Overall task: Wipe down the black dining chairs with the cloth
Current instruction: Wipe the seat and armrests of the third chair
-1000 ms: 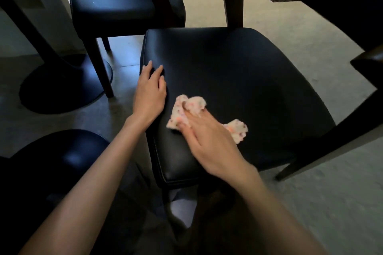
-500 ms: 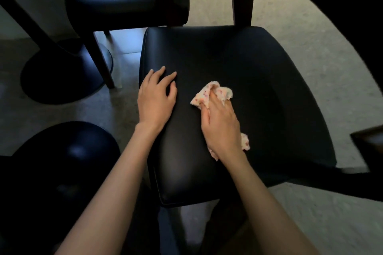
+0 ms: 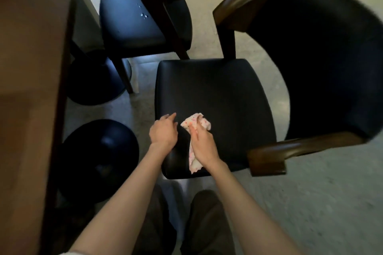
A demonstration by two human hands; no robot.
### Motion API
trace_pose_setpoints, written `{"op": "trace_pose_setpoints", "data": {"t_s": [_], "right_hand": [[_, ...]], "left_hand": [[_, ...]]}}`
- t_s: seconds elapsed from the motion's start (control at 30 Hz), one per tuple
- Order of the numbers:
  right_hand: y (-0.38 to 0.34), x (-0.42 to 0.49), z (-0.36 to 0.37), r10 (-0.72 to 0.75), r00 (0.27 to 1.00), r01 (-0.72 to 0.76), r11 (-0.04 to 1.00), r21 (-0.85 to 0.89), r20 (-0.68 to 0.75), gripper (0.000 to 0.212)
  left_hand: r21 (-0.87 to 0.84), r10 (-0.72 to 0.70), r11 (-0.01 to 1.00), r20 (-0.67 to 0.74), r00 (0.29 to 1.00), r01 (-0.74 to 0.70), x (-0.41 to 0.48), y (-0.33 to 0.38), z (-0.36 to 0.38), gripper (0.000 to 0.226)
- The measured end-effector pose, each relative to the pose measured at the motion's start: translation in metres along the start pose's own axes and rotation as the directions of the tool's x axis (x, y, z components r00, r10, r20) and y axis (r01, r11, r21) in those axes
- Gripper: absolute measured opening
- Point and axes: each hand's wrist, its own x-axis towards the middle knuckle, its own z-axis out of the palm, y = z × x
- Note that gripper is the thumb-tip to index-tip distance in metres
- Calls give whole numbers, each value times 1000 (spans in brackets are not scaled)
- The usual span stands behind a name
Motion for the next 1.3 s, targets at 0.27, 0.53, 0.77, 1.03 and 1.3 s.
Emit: {"op": "trace_pose_setpoints", "data": {"t_s": [0.27, 0.53, 0.77, 1.03, 1.3], "right_hand": [[-116, -88, -131, -138, 990, 138, 989, -61, 4, 41], [-74, -136, -202, -155, 987, 154, 853, -499, 40, 50], [-37, -100, -187, -56, 940, 334, 367, -868, 338, 56], [-33, -84, -211, 0, 869, 492, 112, -864, 495, 37], [-11, -76, -319, -126, 859, 510, 147, -847, 496, 52]], "left_hand": [[-143, 79, 987, 37, 996, -73, -86, 70, -129, 44], [-231, 198, 963, 258, 946, -138, -125, 111, -131, 41], [-320, 193, 945, 392, 899, -64, -125, 124, -96, 40], [-379, 218, 925, 457, 863, -33, -98, 139, -95, 40], [-424, 202, 903, 566, 799, 72, -88, 197, -98, 40]]}}
